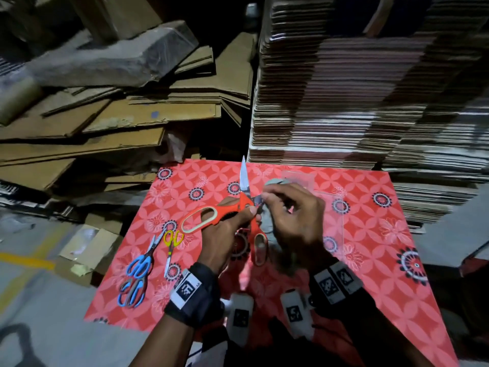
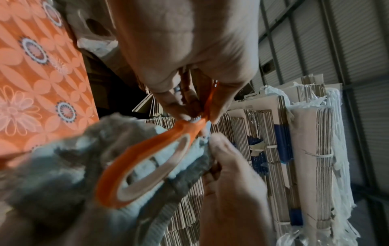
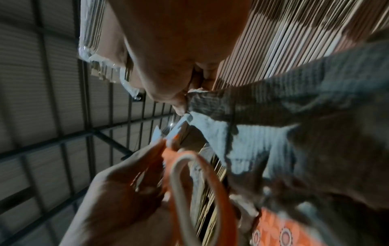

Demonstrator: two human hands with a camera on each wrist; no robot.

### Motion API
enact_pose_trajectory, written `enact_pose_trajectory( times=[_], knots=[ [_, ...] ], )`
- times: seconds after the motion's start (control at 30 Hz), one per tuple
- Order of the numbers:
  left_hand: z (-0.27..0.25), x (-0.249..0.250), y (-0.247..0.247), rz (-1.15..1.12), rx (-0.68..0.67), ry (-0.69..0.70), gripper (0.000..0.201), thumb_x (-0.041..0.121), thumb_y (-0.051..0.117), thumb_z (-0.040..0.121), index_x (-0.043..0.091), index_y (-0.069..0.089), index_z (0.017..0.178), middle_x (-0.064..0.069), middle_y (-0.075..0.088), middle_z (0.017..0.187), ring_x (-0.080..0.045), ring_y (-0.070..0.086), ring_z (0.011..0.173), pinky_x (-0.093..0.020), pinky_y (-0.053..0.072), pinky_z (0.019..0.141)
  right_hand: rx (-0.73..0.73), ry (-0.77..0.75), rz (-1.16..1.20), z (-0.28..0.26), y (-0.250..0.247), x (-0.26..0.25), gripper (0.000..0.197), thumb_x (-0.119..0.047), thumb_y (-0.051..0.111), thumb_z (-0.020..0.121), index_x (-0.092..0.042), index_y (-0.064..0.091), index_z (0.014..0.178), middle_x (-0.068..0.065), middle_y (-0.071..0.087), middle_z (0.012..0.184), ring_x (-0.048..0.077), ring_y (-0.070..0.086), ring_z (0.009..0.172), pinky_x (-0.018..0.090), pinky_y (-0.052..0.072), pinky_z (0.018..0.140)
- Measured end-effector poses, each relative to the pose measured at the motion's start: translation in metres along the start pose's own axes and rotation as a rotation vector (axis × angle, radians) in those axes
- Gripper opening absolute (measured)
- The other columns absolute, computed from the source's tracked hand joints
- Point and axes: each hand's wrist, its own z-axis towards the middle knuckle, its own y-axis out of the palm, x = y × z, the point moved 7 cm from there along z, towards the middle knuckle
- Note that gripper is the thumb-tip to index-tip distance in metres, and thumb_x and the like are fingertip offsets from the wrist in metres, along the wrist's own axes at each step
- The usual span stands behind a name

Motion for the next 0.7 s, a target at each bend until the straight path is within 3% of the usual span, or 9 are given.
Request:
enact_pose_trajectory(
  times=[0.07, 0.17, 0.23, 0.3, 0.43, 0.5, 0.6, 0.7],
  knots=[
    [-0.003, -0.001, 0.001, -0.013, 0.005, -0.002, 0.008, -0.006, 0.072, 0.089, -0.013, 0.071, 0.092, -0.020, 0.074, 0.083, -0.025, 0.072, 0.074, -0.035, 0.061, 0.072, -0.061, -0.041, 0.028, -0.003, 0.003, -0.006, 0.012, -0.004, 0.080, 0.087, -0.014, 0.083, 0.091, -0.006, 0.076, 0.091, 0.006, 0.071, 0.086, 0.022, 0.054, 0.074],
    [-0.006, -0.004, 0.006, -0.029, 0.013, -0.076, 0.005, -0.003, 0.072, 0.090, -0.007, 0.073, 0.092, -0.023, 0.074, 0.087, -0.030, 0.074, 0.078, -0.041, 0.063, 0.077, 0.037, 0.076, 0.072, 0.012, -0.016, 0.014, 0.012, -0.009, 0.081, 0.087, -0.018, 0.084, 0.095, -0.009, 0.078, 0.093, 0.005, 0.072, 0.085, 0.026, 0.058, 0.077],
    [-0.008, -0.006, 0.010, -0.072, 0.026, -0.135, 0.005, -0.002, 0.072, 0.090, -0.006, 0.074, 0.092, -0.024, 0.074, 0.086, -0.031, 0.075, 0.077, -0.037, 0.064, 0.073, 0.114, 0.128, 0.080, 0.014, -0.024, 0.024, 0.012, -0.012, 0.081, 0.088, -0.020, 0.083, 0.096, -0.008, 0.078, 0.092, 0.008, 0.072, 0.083, 0.030, 0.059, 0.077],
    [-0.005, -0.007, 0.008, -0.093, 0.057, -0.161, 0.014, -0.001, 0.073, 0.089, -0.012, 0.073, 0.097, -0.027, 0.075, 0.090, -0.029, 0.075, 0.078, -0.031, 0.062, 0.069, 0.095, 0.078, 0.047, 0.009, -0.016, 0.015, 0.011, -0.009, 0.079, 0.089, -0.017, 0.083, 0.096, -0.005, 0.076, 0.092, 0.010, 0.071, 0.082, 0.031, 0.059, 0.075],
    [0.006, -0.010, 0.002, -0.114, 0.025, -0.194, 0.033, 0.007, 0.075, 0.085, -0.018, 0.070, 0.106, -0.026, 0.075, 0.095, -0.021, 0.076, 0.079, -0.022, 0.059, 0.067, -0.019, -0.016, 0.017, 0.007, 0.002, 0.001, 0.012, -0.005, 0.080, 0.088, -0.016, 0.083, 0.092, -0.006, 0.075, 0.090, 0.005, 0.069, 0.082, 0.016, 0.050, 0.072],
    [0.012, -0.011, 0.003, -0.098, -0.018, -0.234, 0.026, 0.008, 0.074, 0.086, -0.012, 0.072, 0.102, -0.020, 0.076, 0.089, -0.021, 0.076, 0.077, -0.024, 0.060, 0.066, 0.067, 0.070, 0.021, 0.016, -0.006, 0.014, 0.013, -0.009, 0.080, 0.088, -0.020, 0.083, 0.094, -0.009, 0.076, 0.091, 0.003, 0.068, 0.080, 0.014, 0.049, 0.072],
    [0.021, -0.012, -0.003, -0.100, -0.033, -0.290, 0.016, 0.004, 0.071, 0.091, -0.008, 0.073, 0.101, -0.015, 0.078, 0.084, -0.019, 0.077, 0.076, -0.023, 0.060, 0.063, 0.161, 0.135, 0.015, 0.016, 0.000, 0.020, 0.012, -0.011, 0.080, 0.088, -0.022, 0.082, 0.093, -0.009, 0.076, 0.091, 0.007, 0.069, 0.080, 0.022, 0.055, 0.072],
    [0.033, -0.006, -0.014, -0.116, -0.041, -0.298, 0.015, 0.000, 0.069, 0.090, -0.010, 0.071, 0.101, -0.015, 0.076, 0.081, -0.020, 0.076, 0.071, -0.024, 0.059, 0.060, 0.057, 0.065, -0.031, 0.012, 0.027, 0.002, 0.010, -0.007, 0.080, 0.087, -0.016, 0.082, 0.090, -0.008, 0.075, 0.088, 0.009, 0.069, 0.079, 0.023, 0.054, 0.070]
  ],
)
